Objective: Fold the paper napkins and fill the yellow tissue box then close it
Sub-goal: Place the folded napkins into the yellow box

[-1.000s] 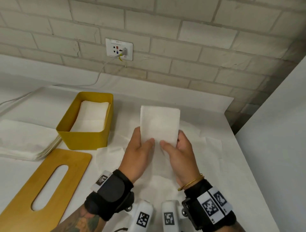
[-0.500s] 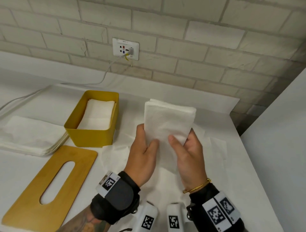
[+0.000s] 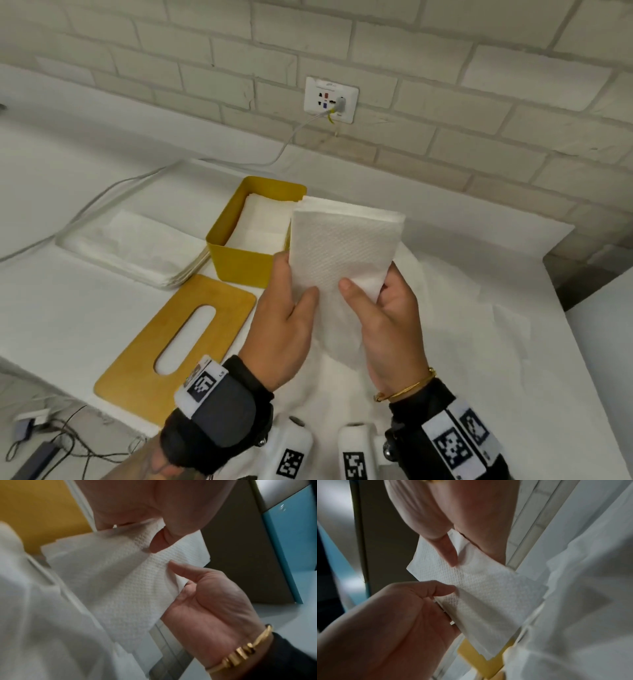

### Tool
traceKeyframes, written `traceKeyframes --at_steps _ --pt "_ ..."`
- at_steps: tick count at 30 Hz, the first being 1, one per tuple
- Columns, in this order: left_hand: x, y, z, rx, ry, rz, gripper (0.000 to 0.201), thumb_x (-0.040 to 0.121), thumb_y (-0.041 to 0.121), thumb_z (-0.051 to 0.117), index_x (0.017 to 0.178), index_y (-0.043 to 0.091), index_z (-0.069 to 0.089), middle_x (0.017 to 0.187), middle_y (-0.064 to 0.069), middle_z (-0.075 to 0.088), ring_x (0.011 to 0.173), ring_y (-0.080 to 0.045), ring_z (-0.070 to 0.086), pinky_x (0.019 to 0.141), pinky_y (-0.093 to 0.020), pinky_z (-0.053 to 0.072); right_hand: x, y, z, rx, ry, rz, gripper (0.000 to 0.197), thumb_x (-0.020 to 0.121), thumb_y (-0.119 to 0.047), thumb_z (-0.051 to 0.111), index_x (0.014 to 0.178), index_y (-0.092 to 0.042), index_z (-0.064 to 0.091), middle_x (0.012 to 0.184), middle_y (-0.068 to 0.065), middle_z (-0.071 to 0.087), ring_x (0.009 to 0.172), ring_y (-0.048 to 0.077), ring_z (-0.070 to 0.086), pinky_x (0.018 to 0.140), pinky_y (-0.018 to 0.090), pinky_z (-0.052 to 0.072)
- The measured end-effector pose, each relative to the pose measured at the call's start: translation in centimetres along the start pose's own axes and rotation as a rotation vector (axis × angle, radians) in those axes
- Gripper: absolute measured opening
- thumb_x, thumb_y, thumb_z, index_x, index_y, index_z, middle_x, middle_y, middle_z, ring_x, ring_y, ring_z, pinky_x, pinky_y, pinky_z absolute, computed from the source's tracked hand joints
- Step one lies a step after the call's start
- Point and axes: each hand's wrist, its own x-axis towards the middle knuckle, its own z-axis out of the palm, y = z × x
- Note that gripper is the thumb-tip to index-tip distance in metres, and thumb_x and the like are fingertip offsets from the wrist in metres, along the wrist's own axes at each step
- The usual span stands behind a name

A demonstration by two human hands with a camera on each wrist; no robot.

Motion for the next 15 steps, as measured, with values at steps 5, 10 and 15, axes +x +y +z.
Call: traceKeyframes --at_steps 5,10,15 --pt "-2.9 -1.2 -4.8 0.191 0.167 0.009 0.033 0.094 0.015 0.045 0.115 0.041 0.041 0.102 0.035 0.054 0.093 0.004 0.056 0.075 -0.013 0.047 -1.0 2.3 4.7 0.010 -0.151 0.093 0.034 0.082 -0.018 0.070 0.115 -0.018 0.066 0.109 0.006 0.075 0.104 0.026 0.072 0.092 0.050 0.057" --pt "-5.9 -3.9 -6.6 0.196 0.197 -0.157 0.031 0.099 0.006 0.050 0.112 0.033 0.043 0.099 0.032 0.057 0.093 0.001 0.059 0.075 -0.012 0.046 -2.4 4.6 6.5 -0.129 -0.207 0.213 0.032 0.076 -0.026 0.070 0.107 -0.028 0.069 0.102 -0.003 0.077 0.098 0.016 0.073 0.093 0.052 0.057" --pt "-4.8 -1.3 -7.2 0.155 0.253 -0.029 0.029 0.094 0.014 0.047 0.112 0.037 0.044 0.103 0.024 0.056 0.093 -0.002 0.057 0.076 -0.015 0.047 -1.7 2.3 6.8 -0.110 -0.244 0.115 0.036 0.081 -0.028 0.071 0.117 -0.026 0.067 0.107 -0.005 0.075 0.103 0.014 0.071 0.089 0.037 0.059"
